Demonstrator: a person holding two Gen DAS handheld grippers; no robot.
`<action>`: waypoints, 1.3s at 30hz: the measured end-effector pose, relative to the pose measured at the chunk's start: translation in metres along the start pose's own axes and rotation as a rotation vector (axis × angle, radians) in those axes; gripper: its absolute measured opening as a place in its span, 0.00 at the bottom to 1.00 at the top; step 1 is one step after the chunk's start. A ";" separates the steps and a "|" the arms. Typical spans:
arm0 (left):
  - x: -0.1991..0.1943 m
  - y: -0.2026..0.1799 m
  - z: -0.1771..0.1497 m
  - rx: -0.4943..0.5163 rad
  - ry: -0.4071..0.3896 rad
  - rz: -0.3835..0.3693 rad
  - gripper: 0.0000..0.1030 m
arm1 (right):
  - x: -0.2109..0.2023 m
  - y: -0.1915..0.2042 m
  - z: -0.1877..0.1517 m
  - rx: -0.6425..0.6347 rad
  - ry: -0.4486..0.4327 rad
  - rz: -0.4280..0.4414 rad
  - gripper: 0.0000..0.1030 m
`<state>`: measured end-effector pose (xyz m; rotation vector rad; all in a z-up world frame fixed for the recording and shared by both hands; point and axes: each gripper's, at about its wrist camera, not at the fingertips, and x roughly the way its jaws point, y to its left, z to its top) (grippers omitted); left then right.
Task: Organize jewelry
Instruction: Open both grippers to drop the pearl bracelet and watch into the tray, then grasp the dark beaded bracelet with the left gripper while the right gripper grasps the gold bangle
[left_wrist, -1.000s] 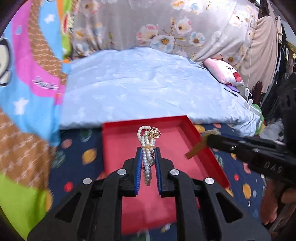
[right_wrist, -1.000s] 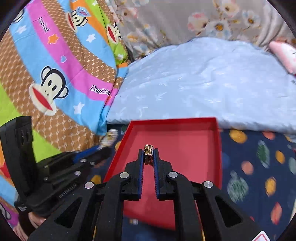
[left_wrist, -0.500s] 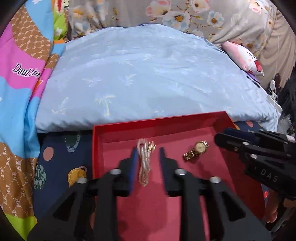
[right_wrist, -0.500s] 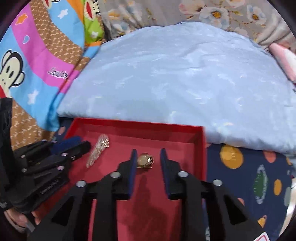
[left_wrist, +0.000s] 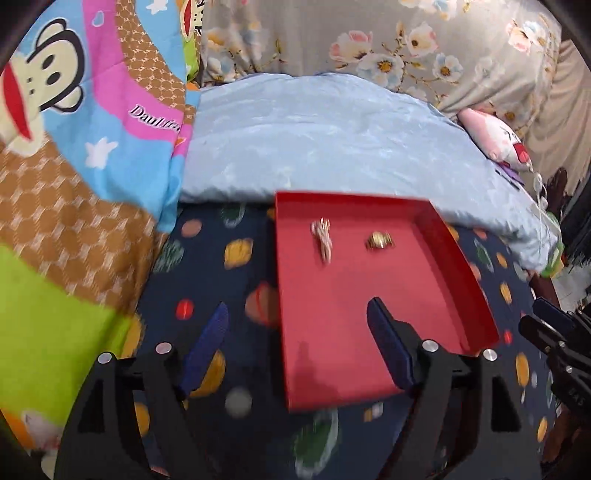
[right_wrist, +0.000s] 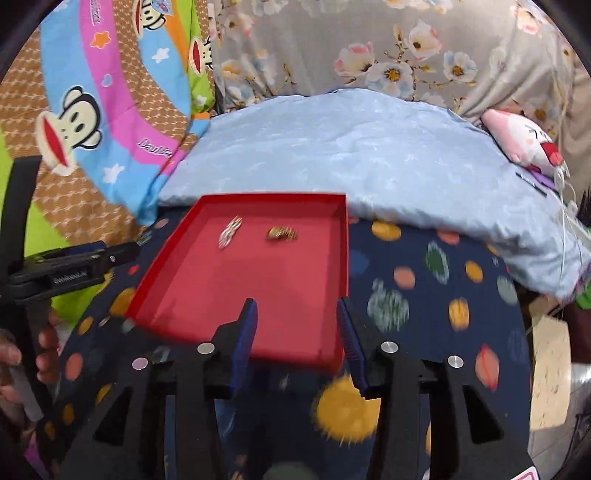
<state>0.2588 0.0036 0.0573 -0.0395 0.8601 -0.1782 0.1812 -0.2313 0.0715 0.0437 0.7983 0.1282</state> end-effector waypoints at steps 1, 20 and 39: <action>-0.010 -0.002 -0.014 0.017 0.003 0.012 0.73 | -0.009 0.002 -0.011 0.010 0.002 0.010 0.43; -0.082 -0.007 -0.192 0.032 0.082 0.103 0.75 | -0.070 0.037 -0.189 0.132 0.115 -0.048 0.47; -0.075 0.012 -0.211 -0.020 0.112 0.108 0.75 | -0.032 0.053 -0.192 0.146 0.143 -0.119 0.56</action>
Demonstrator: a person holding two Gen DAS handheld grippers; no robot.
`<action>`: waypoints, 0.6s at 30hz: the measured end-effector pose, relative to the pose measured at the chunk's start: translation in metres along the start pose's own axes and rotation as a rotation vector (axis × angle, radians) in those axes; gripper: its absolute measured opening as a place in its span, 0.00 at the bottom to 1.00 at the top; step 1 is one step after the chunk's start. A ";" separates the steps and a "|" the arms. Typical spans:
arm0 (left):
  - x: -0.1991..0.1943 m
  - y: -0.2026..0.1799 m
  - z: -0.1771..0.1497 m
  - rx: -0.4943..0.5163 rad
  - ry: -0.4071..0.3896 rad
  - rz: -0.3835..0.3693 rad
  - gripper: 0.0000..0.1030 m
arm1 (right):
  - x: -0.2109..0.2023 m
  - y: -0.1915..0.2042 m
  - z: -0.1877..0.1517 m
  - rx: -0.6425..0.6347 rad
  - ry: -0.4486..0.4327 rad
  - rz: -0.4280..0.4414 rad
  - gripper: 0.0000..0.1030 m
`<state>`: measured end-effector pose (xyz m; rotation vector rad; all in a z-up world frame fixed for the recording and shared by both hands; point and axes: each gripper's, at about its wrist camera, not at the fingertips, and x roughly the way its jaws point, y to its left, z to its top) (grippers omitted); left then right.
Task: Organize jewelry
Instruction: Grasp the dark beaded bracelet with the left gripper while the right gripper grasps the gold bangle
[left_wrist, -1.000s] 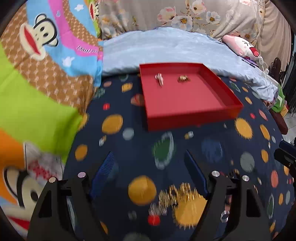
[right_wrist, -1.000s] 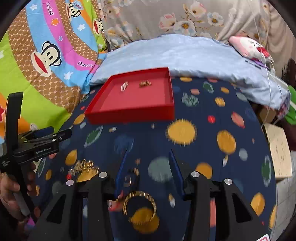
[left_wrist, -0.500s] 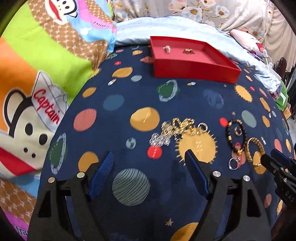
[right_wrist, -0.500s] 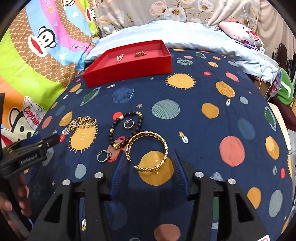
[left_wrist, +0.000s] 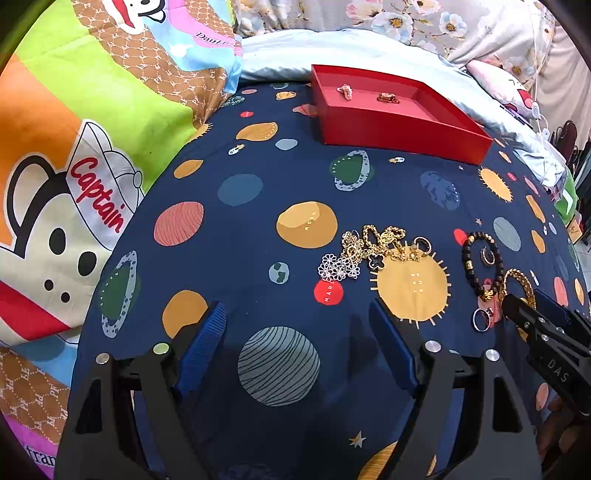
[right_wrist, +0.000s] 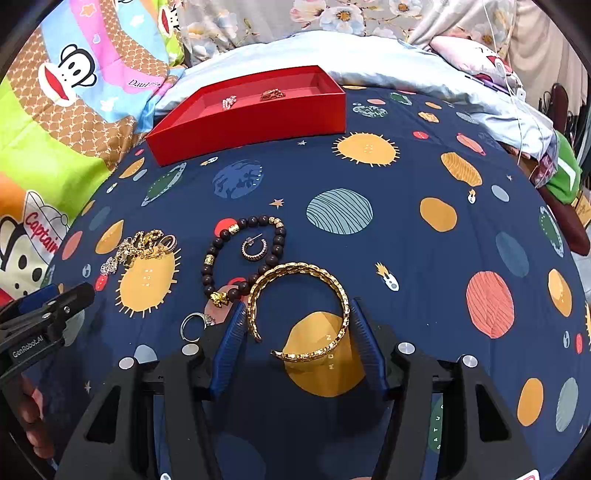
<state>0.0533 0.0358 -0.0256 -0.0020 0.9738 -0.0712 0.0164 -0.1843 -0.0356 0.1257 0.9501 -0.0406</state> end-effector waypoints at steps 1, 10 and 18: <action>0.000 0.000 0.000 -0.001 0.002 -0.002 0.75 | 0.000 0.000 0.000 -0.005 -0.002 -0.004 0.55; 0.001 -0.003 0.000 -0.001 0.004 -0.014 0.75 | -0.005 -0.004 -0.004 -0.003 -0.001 0.004 0.54; -0.008 -0.019 0.003 0.022 -0.012 -0.055 0.75 | -0.021 -0.016 -0.005 0.026 -0.018 0.017 0.54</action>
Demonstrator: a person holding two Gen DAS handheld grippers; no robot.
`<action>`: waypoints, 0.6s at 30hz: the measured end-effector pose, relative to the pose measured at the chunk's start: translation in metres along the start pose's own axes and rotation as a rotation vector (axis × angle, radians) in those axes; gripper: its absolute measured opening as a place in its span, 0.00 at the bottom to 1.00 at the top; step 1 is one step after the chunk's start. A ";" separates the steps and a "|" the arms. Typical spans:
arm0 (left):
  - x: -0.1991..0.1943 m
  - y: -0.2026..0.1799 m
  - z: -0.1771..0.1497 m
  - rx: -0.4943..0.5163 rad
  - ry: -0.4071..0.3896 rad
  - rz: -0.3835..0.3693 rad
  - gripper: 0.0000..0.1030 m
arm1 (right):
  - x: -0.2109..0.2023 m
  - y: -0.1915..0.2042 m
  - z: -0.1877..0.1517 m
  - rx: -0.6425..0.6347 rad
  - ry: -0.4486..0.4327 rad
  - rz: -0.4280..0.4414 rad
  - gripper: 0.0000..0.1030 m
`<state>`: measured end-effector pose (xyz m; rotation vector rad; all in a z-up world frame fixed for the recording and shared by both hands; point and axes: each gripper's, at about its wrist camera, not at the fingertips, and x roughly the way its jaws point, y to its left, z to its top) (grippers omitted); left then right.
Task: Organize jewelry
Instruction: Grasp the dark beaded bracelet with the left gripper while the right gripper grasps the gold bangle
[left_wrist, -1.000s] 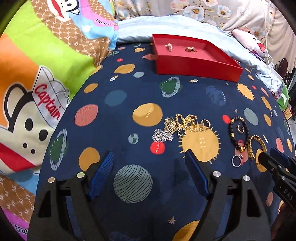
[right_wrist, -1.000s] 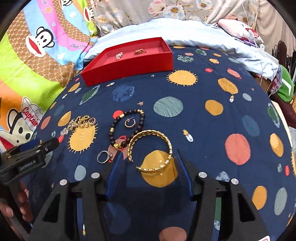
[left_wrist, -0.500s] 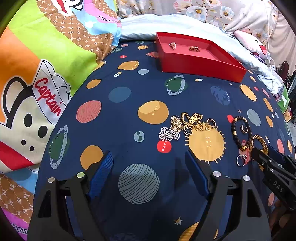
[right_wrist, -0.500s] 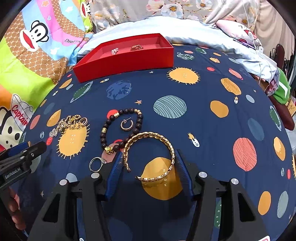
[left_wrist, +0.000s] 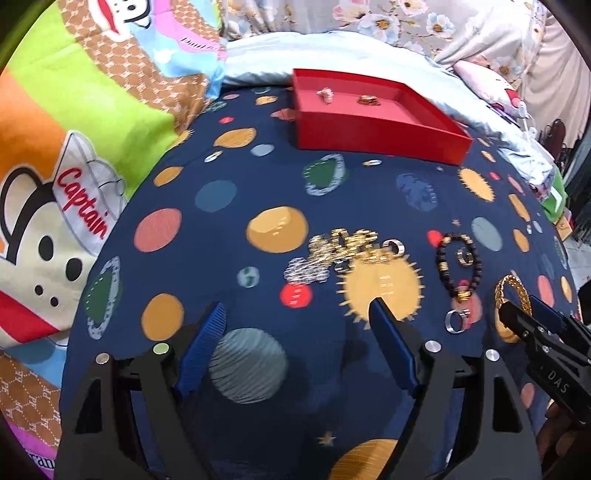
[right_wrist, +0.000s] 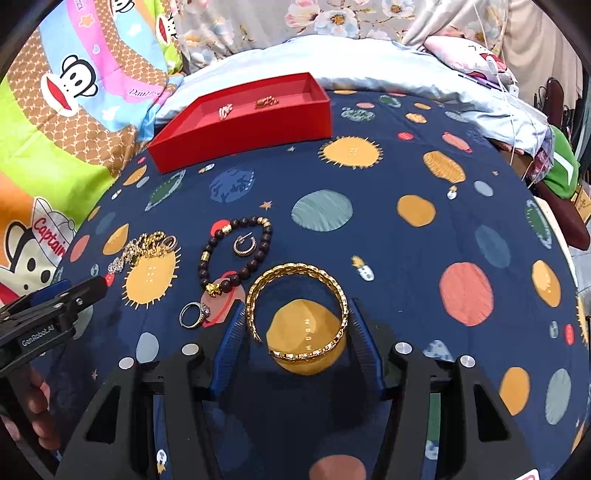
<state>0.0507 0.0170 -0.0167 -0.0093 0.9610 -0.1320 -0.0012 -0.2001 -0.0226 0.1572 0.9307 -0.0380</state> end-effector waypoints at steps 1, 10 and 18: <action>0.000 -0.004 0.001 0.005 -0.002 -0.007 0.75 | -0.004 -0.002 0.001 0.000 -0.005 -0.001 0.54; 0.011 -0.058 0.014 0.057 0.006 -0.090 0.75 | -0.025 -0.022 0.001 0.027 -0.028 -0.014 0.54; 0.034 -0.095 0.018 0.111 0.041 -0.111 0.52 | -0.030 -0.041 0.002 0.065 -0.038 0.000 0.54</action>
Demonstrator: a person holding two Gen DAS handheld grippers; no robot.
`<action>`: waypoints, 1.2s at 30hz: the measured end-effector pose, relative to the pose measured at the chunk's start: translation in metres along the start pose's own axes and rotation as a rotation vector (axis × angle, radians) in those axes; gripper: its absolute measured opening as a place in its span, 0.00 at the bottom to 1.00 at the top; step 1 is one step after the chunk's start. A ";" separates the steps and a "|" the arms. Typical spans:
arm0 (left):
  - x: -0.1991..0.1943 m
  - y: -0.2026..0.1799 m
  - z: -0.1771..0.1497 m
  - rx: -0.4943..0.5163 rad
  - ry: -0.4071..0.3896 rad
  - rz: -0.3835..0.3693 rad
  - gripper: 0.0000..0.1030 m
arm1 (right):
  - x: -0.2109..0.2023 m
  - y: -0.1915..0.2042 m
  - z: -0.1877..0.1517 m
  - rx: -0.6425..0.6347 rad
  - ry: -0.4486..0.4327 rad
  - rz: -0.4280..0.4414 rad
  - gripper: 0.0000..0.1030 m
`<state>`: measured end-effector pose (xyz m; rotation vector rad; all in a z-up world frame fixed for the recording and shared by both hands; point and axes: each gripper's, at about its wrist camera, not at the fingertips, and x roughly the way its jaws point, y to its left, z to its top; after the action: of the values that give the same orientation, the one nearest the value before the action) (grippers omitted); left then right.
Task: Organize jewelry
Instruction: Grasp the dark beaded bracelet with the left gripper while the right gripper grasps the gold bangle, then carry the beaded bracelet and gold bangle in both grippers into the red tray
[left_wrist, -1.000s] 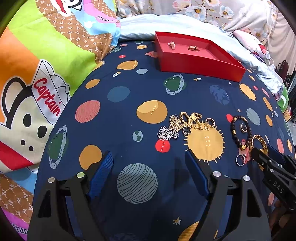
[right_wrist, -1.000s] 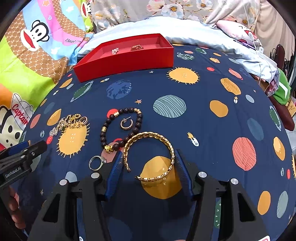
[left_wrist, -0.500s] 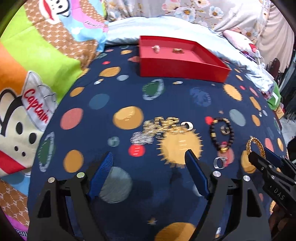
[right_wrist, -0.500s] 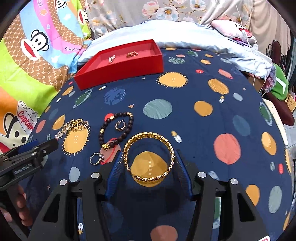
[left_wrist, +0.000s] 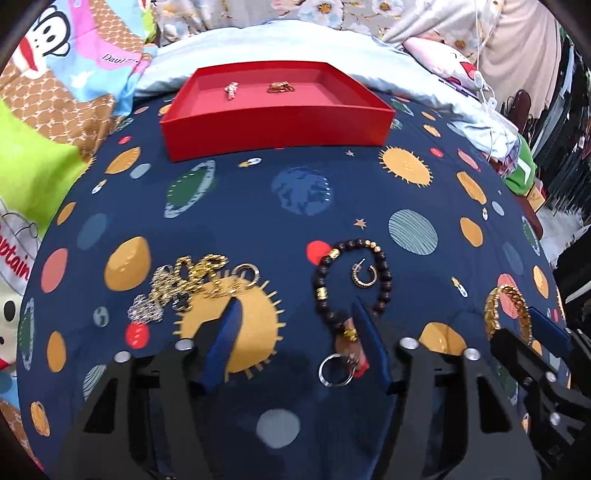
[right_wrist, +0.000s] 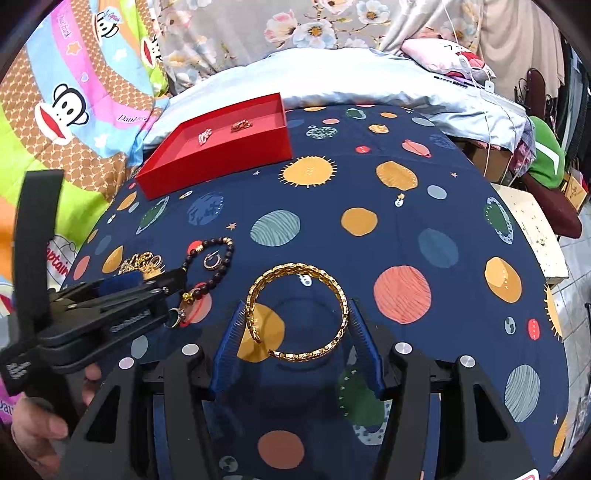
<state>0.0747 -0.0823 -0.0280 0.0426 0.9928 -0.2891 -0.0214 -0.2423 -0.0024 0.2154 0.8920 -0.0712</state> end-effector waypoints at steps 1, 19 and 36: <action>0.003 -0.001 0.000 0.001 0.005 0.000 0.47 | 0.000 -0.002 0.000 0.004 0.000 0.004 0.54; 0.004 -0.012 0.003 0.037 -0.002 -0.054 0.07 | 0.007 -0.010 0.003 0.017 0.004 0.022 0.54; -0.081 -0.014 0.032 0.047 -0.144 -0.191 0.07 | -0.011 0.007 0.018 -0.005 -0.038 0.085 0.54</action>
<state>0.0560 -0.0832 0.0583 -0.0302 0.8476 -0.4837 -0.0134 -0.2399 0.0181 0.2459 0.8440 0.0057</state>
